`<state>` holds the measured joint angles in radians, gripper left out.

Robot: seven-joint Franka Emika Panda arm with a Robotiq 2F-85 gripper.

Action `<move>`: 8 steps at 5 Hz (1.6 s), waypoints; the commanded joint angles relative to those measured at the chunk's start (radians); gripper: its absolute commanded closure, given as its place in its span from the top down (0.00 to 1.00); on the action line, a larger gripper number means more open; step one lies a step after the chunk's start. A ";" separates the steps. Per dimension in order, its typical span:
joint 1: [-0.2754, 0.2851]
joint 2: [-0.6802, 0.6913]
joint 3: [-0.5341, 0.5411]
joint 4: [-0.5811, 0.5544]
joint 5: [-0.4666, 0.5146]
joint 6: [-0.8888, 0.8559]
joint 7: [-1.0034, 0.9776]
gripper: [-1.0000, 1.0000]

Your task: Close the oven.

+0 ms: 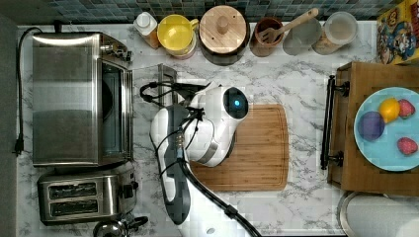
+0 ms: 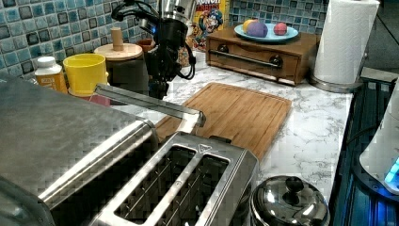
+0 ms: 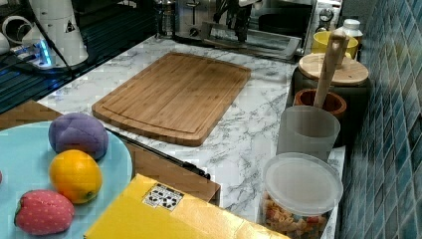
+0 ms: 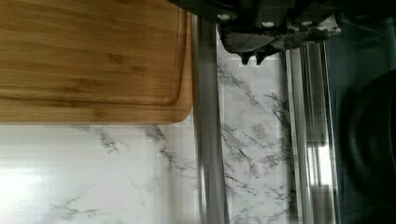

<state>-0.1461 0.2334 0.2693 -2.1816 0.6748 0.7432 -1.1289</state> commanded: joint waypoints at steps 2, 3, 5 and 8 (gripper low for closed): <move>0.242 -0.073 0.196 0.233 -0.266 -0.014 0.336 0.00; 0.239 -0.070 0.210 0.250 -0.281 -0.017 0.361 0.00; 0.247 0.001 0.288 0.420 -0.609 -0.176 0.663 0.00; 0.387 0.149 0.249 0.595 -1.018 -0.311 1.088 0.00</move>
<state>0.1688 0.3704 0.5122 -1.7139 -0.3052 0.4404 -0.1754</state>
